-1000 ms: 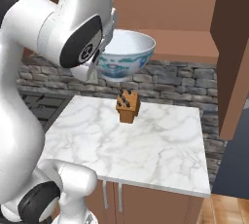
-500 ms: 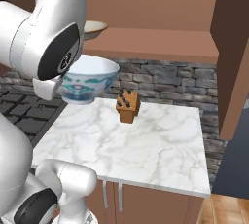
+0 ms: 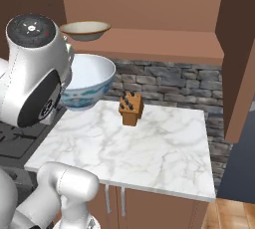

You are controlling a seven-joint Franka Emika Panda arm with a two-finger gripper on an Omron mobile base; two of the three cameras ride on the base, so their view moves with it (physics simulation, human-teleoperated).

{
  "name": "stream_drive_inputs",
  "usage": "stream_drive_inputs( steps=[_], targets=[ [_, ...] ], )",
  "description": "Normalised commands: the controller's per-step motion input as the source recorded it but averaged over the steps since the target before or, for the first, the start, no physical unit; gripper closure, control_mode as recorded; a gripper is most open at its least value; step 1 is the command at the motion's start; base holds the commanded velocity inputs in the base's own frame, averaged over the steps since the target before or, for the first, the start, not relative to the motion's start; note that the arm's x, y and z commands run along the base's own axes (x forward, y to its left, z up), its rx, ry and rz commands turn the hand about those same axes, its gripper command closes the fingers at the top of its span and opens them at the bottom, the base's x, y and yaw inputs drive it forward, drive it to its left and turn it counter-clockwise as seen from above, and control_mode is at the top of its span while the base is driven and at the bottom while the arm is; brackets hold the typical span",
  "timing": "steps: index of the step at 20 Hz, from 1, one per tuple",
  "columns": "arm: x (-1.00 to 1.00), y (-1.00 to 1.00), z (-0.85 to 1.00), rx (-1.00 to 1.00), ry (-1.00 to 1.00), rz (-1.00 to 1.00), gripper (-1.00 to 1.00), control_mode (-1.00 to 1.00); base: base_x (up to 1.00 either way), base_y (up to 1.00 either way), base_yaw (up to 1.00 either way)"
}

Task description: Pick up the bowls from the cabinet and place each bowl in front of a stool on the dining counter.

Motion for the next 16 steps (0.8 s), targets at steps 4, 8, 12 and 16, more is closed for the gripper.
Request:
stream_drive_inputs(
  steps=[4,8,12,16],
  targets=[
    [-0.08,0.0,-0.01,-0.01,-0.02,-0.04,1.0,-1.0,0.0,0.0,0.0],
    [-0.03,0.01,0.0,-0.05,0.0,-0.03,1.0,-1.0,0.0,0.0,0.0],
    [-0.03,0.0,0.0,-0.01,0.0,0.0,1.0,1.0,-0.24,0.0,0.0],
    [0.0,0.0,0.0,0.0,0.0,0.0,1.0,1.0,-0.97,-0.01,0.05]
  ],
)
